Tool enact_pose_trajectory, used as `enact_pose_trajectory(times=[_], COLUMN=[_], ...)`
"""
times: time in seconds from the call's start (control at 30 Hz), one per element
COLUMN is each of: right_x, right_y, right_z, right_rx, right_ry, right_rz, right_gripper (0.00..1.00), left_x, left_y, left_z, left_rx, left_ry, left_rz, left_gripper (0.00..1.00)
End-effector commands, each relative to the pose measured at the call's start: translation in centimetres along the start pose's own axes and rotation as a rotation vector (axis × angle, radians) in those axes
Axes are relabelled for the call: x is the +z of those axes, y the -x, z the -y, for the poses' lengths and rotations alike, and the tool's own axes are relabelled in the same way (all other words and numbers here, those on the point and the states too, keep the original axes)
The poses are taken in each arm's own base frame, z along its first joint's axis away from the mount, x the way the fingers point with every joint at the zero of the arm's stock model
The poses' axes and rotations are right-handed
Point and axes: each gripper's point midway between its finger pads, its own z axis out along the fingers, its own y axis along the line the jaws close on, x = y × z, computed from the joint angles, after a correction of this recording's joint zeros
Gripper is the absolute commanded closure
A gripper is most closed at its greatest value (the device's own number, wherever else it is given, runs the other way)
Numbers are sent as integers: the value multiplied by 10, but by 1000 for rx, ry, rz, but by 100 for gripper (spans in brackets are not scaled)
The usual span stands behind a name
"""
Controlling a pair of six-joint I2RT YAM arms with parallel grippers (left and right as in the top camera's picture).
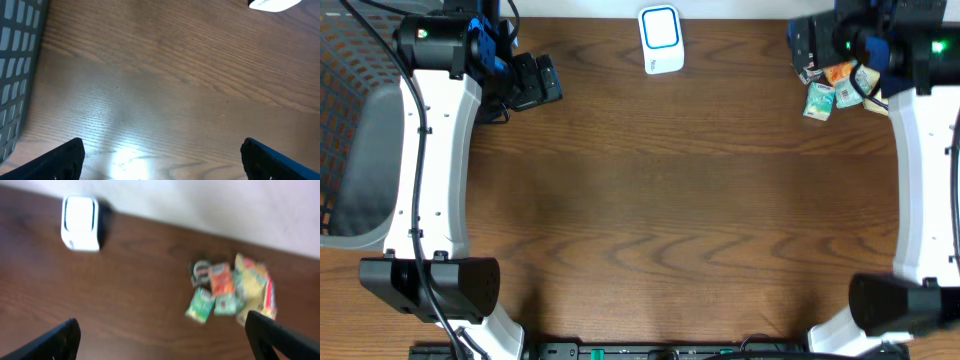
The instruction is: Scan the item barcode
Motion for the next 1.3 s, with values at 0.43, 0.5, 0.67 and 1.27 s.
enact_pose_trajectory(times=[0.43, 0.5, 0.67, 1.27], right_x=[-80, -84, -85, -84], right_y=[-101, -115, -154, -217], right_z=[-17, -20, -27, -42], right_rx=[132, 133, 139, 156], right_ry=[-78, -76, -59, -9], right_rz=[223, 202, 60, -218], right_gripper=[1, 1, 1, 1], left_x=[1, 1, 1, 1], left_y=[2, 2, 2, 2], left_z=[-4, -4, -4, -4], left_rx=[0, 0, 0, 0], left_ry=[16, 16, 16, 16], left_rz=[1, 1, 1, 1], left_gripper=[2, 2, 2, 2])
